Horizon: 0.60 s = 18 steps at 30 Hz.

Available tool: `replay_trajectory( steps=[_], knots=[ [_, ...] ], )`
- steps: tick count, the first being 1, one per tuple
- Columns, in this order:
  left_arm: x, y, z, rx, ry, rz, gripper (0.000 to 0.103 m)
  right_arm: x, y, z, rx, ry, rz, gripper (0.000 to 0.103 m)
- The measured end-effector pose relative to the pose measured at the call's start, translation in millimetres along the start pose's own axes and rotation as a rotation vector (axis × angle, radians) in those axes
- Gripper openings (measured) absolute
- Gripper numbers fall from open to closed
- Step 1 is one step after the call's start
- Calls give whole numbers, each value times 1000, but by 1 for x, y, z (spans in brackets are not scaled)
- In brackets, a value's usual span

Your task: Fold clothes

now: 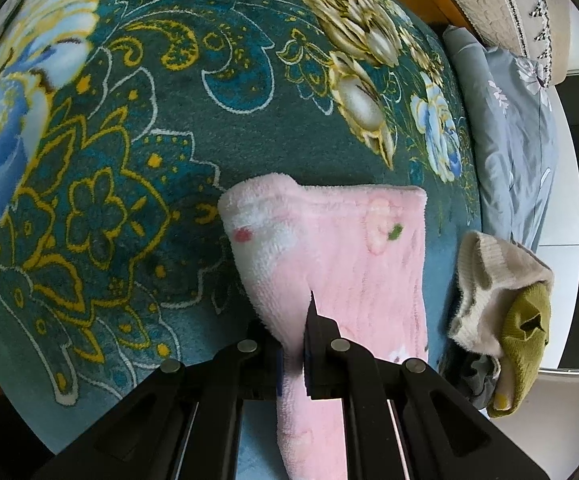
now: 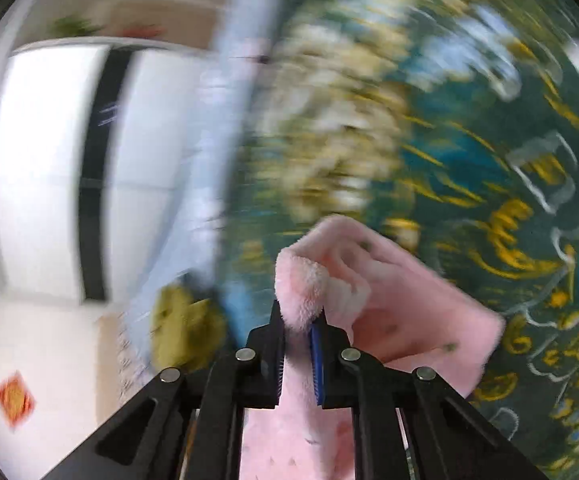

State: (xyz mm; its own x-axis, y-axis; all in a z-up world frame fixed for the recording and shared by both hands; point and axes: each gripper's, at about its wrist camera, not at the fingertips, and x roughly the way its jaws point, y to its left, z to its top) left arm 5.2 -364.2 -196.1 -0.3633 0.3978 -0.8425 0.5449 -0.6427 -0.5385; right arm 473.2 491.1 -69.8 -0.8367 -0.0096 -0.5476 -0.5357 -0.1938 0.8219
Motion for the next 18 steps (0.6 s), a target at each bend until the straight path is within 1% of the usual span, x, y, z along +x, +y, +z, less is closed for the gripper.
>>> replay_trajectory(
  steps=[1,2,4,5,6,8,10,11,12,14,15,18],
  knots=[
    [0,0,0,3,-1,1,7,-3,-6,-1,-8,-2,-41,12],
    [1,0,-1,2,-2,0,7,2,-19,-1,5,24,-99,12],
    [2,3,-2,-5,0,-3,7,16,-58,-4,99,88,-196,12],
    [4,4,-2,-10,2,-4,7,21,-71,-5,132,105,-210,12],
    [4,5,-2,-17,4,-5,7,21,-80,-7,148,100,-208,16],
    [3,6,-2,-25,7,-7,7,20,-80,-9,148,89,-222,18],
    [2,3,-1,-18,8,-7,7,18,-74,-9,115,95,-256,33],
    [1,1,-1,-13,9,-6,7,17,-71,-10,98,97,-272,46],
    [1,0,-1,-9,9,-6,7,16,-69,-10,82,106,-298,55],
    [2,1,-1,-13,8,-7,7,15,-66,-11,50,126,-352,60],
    [3,2,-2,-21,9,-7,7,17,-68,-12,56,150,-371,61],
    [5,6,-3,-38,13,-11,7,21,-83,-15,139,159,-331,62]
  ],
)
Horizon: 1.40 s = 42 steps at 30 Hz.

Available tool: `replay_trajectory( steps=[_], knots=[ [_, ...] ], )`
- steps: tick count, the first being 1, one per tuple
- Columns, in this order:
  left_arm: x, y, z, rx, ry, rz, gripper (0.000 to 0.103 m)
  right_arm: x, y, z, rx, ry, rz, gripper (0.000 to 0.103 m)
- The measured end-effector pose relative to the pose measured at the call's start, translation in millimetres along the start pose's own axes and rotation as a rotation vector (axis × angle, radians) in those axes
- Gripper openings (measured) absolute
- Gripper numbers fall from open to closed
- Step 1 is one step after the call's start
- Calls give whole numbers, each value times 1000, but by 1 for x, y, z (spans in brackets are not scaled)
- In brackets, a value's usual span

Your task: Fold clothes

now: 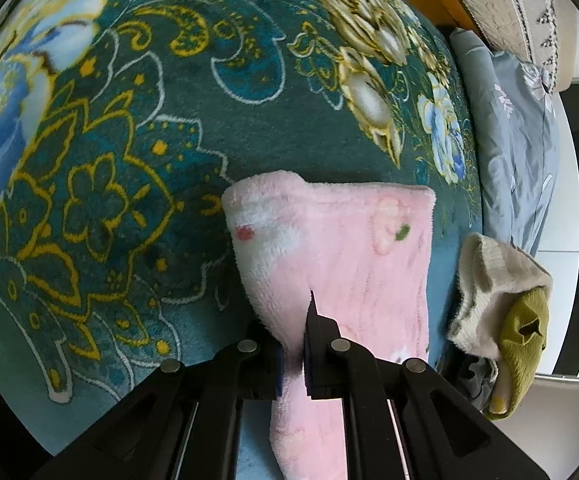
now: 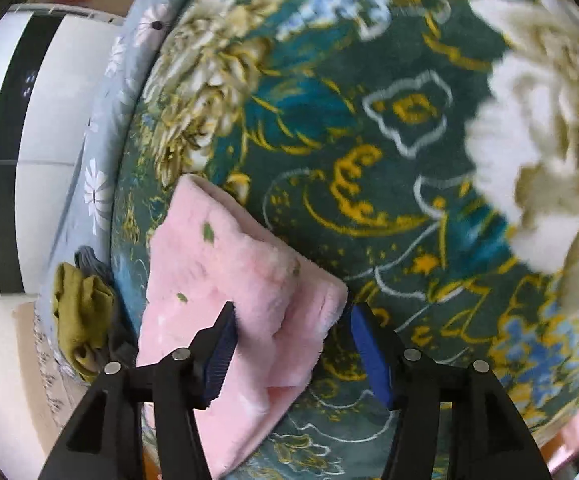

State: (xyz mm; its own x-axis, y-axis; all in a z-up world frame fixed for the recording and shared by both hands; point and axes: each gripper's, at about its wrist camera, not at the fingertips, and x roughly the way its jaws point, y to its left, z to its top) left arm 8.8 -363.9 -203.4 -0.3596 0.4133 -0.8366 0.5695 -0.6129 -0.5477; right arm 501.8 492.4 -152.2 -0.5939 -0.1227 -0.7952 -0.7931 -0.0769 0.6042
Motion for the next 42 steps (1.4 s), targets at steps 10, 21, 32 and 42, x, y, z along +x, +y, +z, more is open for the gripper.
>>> replay_trajectory(
  steps=[10,21,32,42],
  knots=[
    [1,1,1,-6,4,-4,7,-26,40,-1,-63,-150,240,28],
    [4,6,3,-9,20,-10,7,-7,-23,-8,-20,-169,96,27],
    [3,11,5,8,49,-84,7,-42,22,-19,-199,-284,-144,56],
    [-11,18,13,31,107,-186,16,-41,118,-87,-484,-332,-192,56]
  ],
)
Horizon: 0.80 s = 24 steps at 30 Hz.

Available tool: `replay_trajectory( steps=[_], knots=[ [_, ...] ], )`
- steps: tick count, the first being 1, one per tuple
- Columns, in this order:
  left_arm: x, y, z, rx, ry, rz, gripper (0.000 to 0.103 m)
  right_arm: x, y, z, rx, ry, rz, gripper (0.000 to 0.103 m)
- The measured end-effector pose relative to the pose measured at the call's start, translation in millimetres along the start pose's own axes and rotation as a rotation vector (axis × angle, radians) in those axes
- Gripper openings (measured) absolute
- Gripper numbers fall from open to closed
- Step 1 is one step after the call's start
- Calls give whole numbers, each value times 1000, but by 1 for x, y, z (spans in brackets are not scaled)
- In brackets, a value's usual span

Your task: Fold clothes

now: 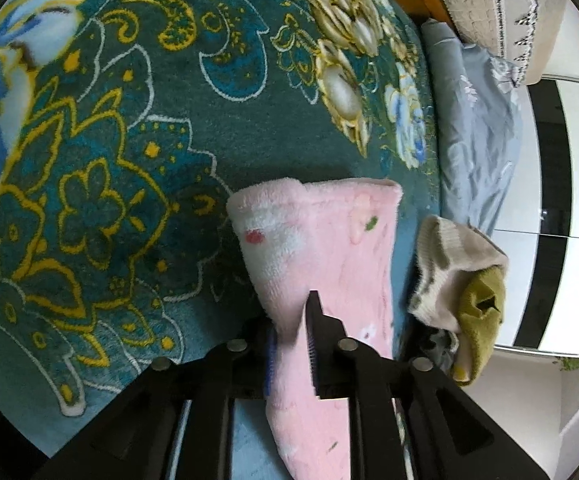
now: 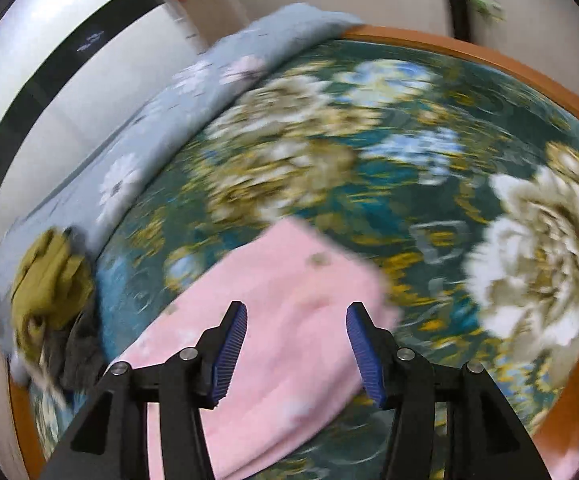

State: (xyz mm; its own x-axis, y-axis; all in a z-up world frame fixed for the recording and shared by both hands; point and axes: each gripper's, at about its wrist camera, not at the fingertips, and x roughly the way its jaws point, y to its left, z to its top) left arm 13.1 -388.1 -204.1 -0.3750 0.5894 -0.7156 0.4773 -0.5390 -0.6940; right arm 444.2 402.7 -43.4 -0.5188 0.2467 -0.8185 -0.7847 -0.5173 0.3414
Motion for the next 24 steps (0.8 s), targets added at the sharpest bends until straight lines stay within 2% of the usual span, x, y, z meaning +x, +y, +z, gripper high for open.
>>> replay_trajectory(
  steps=[4,10,16,22,23,24],
  knots=[
    [-9,4,4,16,-7,-35,17,38,61,-33,-135,144,78,56],
    [-18,-3,-1,77,-21,-56,17,86,125,-97,-168,323,167,56],
    [-12,-25,-5,257,-81,59,17,102,168,-135,-291,433,183,56],
    [-6,-45,-7,376,-138,140,16,107,169,-139,-262,473,158,56],
    [-3,-48,-6,397,-129,189,12,108,167,-139,-258,476,154,56],
    [-2,-50,-6,409,-122,192,8,108,165,-140,-255,479,148,56]
  ],
)
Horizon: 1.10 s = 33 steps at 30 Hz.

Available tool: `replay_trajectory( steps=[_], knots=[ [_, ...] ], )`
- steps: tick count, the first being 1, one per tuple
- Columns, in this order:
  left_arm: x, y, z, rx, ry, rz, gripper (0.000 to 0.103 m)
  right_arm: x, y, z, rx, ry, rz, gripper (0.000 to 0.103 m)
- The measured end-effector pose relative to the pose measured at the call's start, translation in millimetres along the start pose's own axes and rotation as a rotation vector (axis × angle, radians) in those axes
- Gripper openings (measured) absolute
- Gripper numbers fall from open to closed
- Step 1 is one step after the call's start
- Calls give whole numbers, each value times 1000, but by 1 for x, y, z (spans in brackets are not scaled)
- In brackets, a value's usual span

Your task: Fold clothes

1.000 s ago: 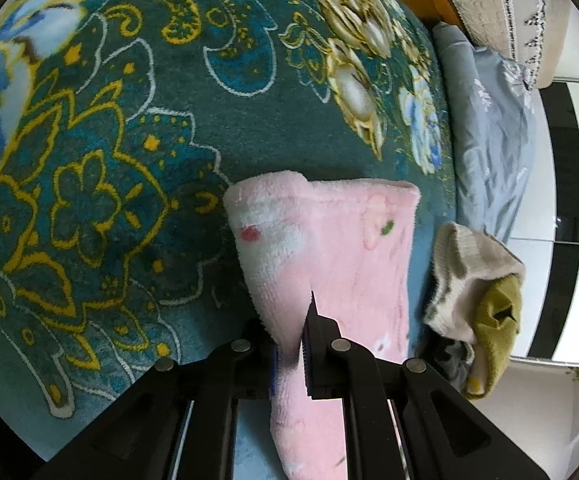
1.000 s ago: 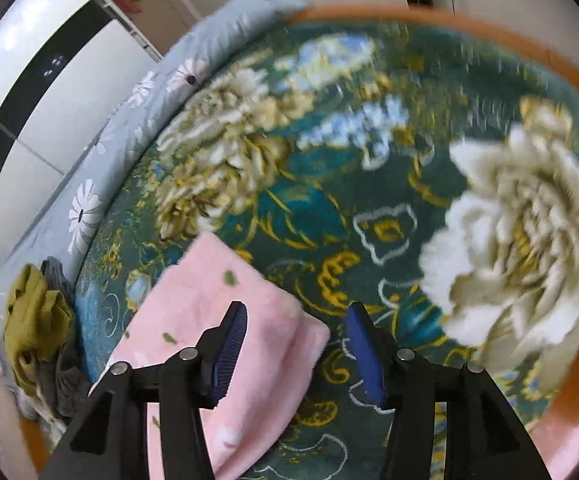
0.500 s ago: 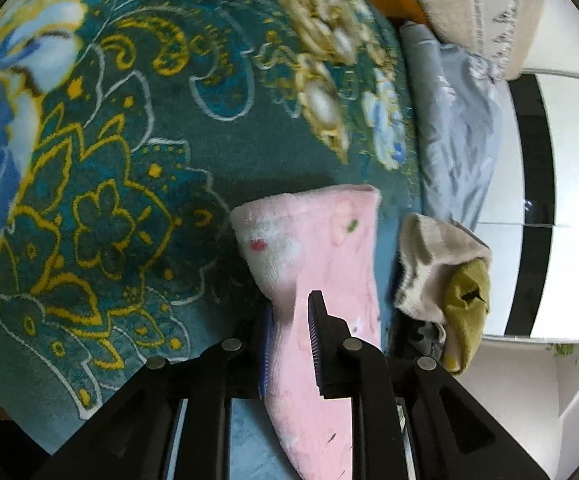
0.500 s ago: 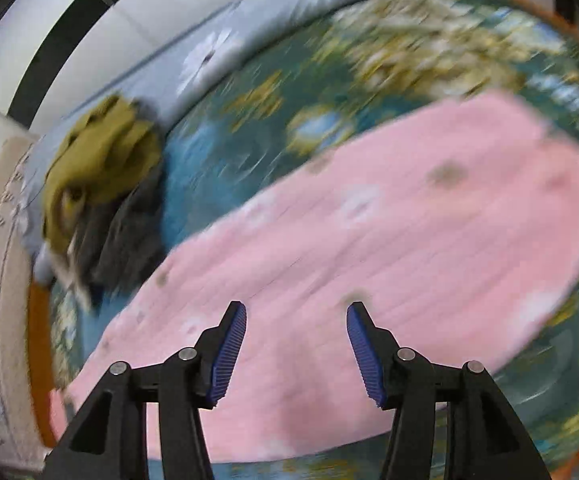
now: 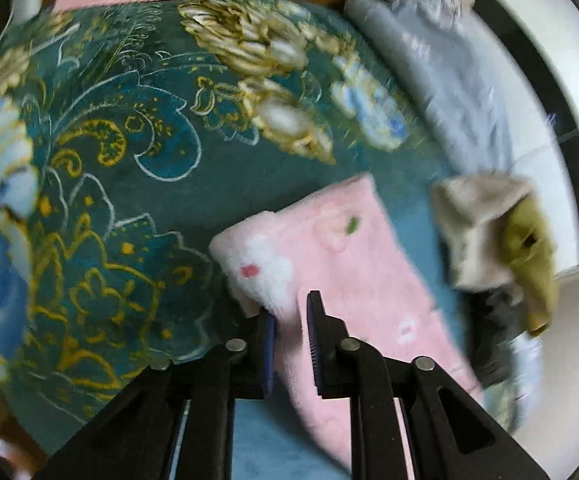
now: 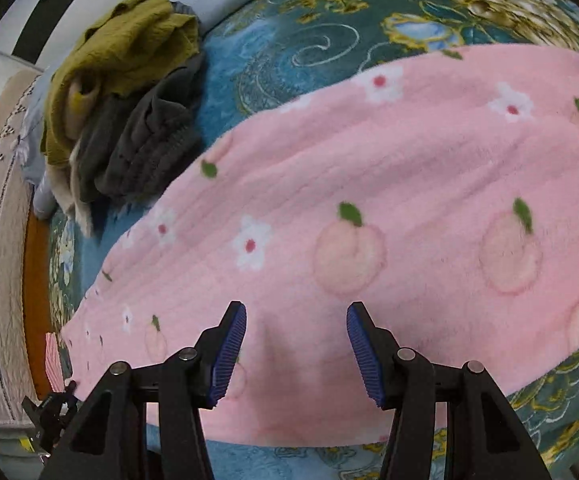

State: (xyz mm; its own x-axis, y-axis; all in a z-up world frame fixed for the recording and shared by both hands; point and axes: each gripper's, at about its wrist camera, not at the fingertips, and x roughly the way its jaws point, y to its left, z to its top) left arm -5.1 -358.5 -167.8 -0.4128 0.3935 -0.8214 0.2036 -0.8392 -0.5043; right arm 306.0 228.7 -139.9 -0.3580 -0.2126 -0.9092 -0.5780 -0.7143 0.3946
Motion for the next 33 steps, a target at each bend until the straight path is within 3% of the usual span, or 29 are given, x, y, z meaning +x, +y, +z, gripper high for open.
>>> replay_trajectory(
  steps=[1,3,5,7,8,10,11,13,16,17,18,23,24,28,30,31,32,33],
  knots=[
    [1,-2,1,13,6,0,6,1,-1,-1,4,5,-5,56],
    [-1,0,3,-16,-2,-113,6,4,-5,-2,20,18,-9,56],
    [-13,-6,9,-10,-52,-261,5,4,-6,-4,31,25,-6,56],
    [-31,-7,15,-35,-124,-501,5,5,-6,-4,29,25,-10,56],
    [-36,-4,16,-47,-150,-542,6,5,-6,-4,30,27,-12,56],
    [-22,9,14,-82,-117,-442,6,7,-4,-4,32,32,-15,56],
    [0,25,11,-148,-30,-391,6,8,-3,-3,31,35,-16,56],
    [28,52,0,-249,70,-315,3,9,-1,-3,22,37,-13,56],
    [29,72,-14,-320,55,-320,5,9,0,-3,8,43,-14,56],
    [27,77,-17,-357,58,-356,14,9,0,-3,11,44,-12,56],
    [24,79,-19,-369,59,-359,29,9,-1,-2,15,45,-10,56],
    [10,84,-25,-353,25,-320,56,11,-2,0,11,48,-16,56],
    [13,84,-23,-356,31,-320,56,12,-2,0,11,49,-16,57],
    [30,79,-9,-416,10,-375,56,10,-3,1,15,51,-4,58],
    [36,77,-3,-439,-12,-359,50,8,-5,1,20,49,2,58],
    [37,75,-1,-446,-23,-337,25,8,-6,1,21,50,4,58],
    [33,69,3,-407,-37,-298,14,8,-8,1,21,51,5,58],
    [23,60,7,-356,-76,-273,13,8,-9,1,22,52,6,56]
  ],
)
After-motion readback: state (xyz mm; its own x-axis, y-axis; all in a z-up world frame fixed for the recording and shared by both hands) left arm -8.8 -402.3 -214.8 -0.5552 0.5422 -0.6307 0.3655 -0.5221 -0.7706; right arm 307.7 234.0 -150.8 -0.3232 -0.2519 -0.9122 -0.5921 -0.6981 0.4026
